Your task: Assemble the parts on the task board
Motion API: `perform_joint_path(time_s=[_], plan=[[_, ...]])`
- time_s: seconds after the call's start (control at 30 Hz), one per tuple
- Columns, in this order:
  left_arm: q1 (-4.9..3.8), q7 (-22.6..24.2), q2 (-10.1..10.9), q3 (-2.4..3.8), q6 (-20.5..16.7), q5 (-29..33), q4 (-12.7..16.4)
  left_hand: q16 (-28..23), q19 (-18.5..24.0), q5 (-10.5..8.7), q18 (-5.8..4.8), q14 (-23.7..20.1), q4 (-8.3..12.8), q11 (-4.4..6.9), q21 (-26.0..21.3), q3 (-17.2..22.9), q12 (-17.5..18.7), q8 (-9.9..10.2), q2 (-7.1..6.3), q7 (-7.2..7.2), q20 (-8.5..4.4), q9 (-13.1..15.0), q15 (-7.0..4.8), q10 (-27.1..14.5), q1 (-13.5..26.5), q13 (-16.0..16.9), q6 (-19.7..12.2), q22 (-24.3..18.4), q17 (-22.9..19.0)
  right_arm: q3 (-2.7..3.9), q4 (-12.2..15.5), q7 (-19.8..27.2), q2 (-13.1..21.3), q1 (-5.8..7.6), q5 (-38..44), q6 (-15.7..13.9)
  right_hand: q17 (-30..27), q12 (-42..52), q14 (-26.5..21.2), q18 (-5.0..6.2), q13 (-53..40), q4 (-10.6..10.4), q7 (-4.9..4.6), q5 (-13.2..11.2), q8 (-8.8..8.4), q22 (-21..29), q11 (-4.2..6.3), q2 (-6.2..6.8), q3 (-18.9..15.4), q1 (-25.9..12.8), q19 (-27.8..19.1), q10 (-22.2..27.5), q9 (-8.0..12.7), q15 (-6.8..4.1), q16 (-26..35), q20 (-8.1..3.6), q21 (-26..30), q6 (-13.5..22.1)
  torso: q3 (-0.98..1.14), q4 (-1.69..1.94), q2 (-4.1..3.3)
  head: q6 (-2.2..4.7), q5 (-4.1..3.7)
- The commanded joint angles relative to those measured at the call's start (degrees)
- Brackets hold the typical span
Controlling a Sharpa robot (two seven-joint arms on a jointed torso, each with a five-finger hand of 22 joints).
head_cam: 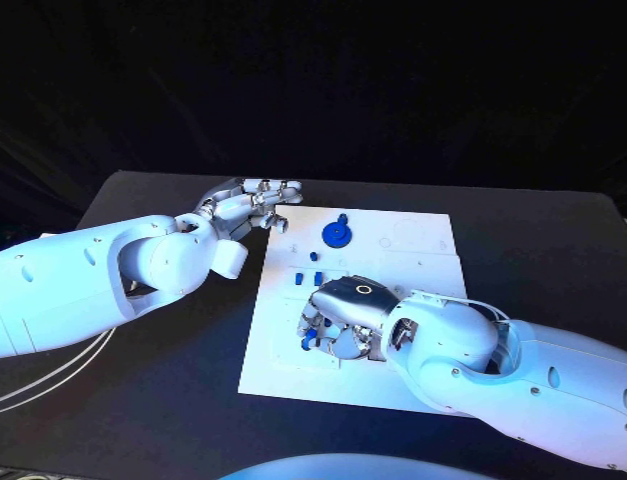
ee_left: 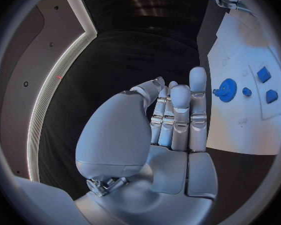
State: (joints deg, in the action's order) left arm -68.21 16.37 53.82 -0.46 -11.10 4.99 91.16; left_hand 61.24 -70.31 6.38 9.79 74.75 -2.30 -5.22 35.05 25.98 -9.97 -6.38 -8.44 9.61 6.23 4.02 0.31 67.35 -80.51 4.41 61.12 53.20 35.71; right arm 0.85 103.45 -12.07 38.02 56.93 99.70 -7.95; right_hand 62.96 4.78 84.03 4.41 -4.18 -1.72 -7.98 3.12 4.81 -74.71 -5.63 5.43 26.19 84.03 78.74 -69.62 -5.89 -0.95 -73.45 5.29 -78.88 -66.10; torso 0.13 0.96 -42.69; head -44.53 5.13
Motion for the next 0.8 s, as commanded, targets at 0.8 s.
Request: perform_joint_path(time_s=[0.8], plan=[[0.0,0.0,0.2,0.03,0.7,-0.1,0.0,-0.3,0.1,0.03,0.44,-0.5,0.2,-0.12,-0.5,-0.1,-0.3,-0.3,0.77,0.11,-0.09,-0.1,0.09,-0.5,0.1,-0.1,-0.4,-0.2,-0.1,0.62,4.7,0.2,5.3,-0.56,-0.9,-10.0,-5.4,0.8,0.6,1.01,0.5,-1.7,-2.27,2.9,-0.9,5.6,-1.18,2.0,-9.9,-5.1,-3.8,11.2,1.9,2.62,3.6,2.35,4.9,11.1,0.1,-0.44,0.18,0.88,-1.06]])
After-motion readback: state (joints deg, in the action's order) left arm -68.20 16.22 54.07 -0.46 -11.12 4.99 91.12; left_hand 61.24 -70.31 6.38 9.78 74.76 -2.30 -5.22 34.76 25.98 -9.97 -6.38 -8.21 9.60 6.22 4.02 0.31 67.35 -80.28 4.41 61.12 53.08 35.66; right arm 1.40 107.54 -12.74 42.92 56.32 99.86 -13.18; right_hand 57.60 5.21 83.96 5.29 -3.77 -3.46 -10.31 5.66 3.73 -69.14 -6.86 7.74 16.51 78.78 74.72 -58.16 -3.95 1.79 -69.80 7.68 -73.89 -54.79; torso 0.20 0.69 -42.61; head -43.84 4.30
